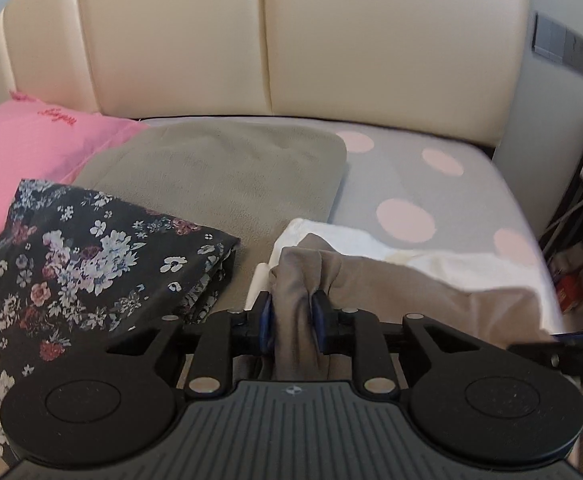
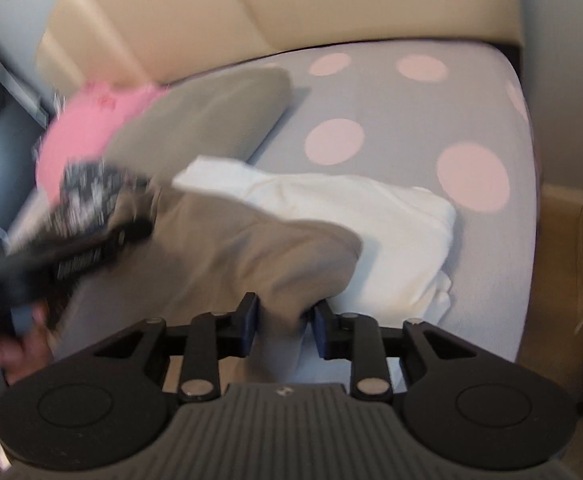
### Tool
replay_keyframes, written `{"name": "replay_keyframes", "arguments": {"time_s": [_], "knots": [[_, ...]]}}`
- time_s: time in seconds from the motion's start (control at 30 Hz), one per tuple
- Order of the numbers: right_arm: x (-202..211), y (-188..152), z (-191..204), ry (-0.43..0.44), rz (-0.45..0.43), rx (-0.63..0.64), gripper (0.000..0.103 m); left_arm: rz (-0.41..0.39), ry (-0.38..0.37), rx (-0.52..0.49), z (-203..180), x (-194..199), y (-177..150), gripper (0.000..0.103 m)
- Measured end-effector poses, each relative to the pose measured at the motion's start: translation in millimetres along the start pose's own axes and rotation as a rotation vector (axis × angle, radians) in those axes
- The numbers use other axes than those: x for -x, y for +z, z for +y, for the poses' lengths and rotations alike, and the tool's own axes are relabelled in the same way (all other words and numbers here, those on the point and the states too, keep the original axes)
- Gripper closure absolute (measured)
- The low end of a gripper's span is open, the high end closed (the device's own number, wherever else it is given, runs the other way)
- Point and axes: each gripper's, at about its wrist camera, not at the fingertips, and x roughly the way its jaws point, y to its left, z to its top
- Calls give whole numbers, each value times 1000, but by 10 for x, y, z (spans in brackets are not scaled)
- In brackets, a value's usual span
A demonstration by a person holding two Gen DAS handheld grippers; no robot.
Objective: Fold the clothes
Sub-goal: 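Carry the folded shirt with both grippers onto the white clothes stack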
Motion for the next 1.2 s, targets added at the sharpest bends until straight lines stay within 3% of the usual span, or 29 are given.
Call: {"name": "replay_keyframes", "arguments": {"time_s": [0.2, 0.33, 0.37, 0.43, 0.63, 0.73, 0.9, 0.97, 1.0, 1.2], "knots": [[-143, 222, -376, 54, 23, -256, 65, -21, 15, 1, 63, 232, 19, 78], [-220, 272, -531, 115, 55, -361, 85, -2, 33, -6, 91, 350, -48, 78], [-191, 277, -516, 122, 44, -350, 93, 3, 39, -14, 94, 379, -71, 78], [-123, 290, -469, 134, 15, -316, 94, 19, 56, -35, 98, 446, -118, 78], [28, 165, 182, -90, -111, 241, 95, 47, 82, -32, 161, 716, -302, 78], [-17, 85, 287, -144, -130, 367, 95, 56, 97, -20, 177, 836, -376, 78], [-90, 72, 261, -194, -117, 399, 90, 83, 117, -35, 98, 980, -456, 81], [-43, 88, 232, -220, -136, 383, 75, 75, 109, -43, 46, 1067, -477, 81], [-20, 95, 217, -233, -146, 375, 74, 70, 101, -49, 16, 1111, -490, 81], [268, 57, 180, -154, -142, 328, 74, 81, 154, -35, -158, 1336, -606, 86]]}}
